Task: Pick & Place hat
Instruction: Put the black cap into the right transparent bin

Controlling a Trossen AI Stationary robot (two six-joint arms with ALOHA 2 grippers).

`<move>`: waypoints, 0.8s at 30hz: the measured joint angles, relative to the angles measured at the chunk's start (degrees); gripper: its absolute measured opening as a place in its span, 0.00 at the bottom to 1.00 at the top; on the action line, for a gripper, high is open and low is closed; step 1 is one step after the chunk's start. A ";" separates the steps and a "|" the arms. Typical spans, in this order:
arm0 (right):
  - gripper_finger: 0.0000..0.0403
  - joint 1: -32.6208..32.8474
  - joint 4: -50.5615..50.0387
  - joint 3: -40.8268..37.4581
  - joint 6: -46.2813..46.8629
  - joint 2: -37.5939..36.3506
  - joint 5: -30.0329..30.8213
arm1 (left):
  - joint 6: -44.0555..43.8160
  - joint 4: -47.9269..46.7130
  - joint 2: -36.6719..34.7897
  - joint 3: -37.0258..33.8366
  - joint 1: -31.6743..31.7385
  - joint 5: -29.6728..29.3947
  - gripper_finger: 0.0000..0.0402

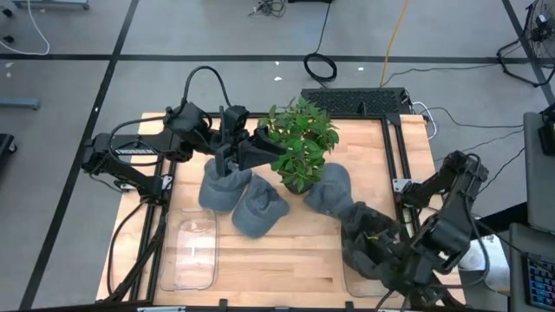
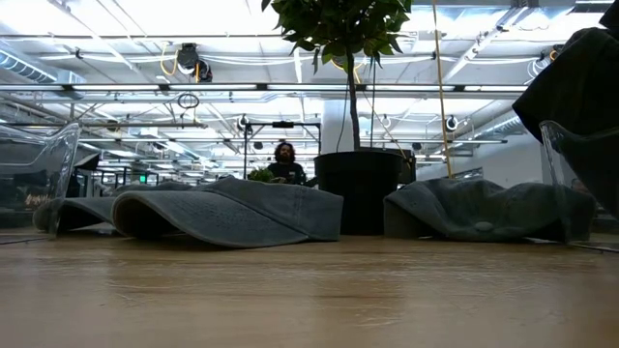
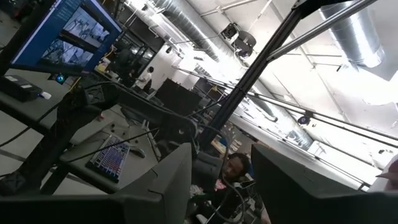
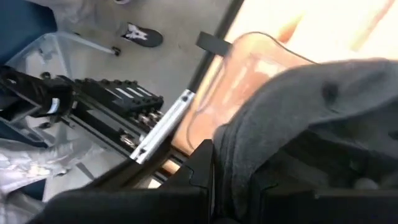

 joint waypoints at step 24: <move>0.06 -1.99 9.43 -11.22 -4.98 -0.04 2.16 | -0.09 -0.01 0.00 0.00 -0.26 1.60 0.44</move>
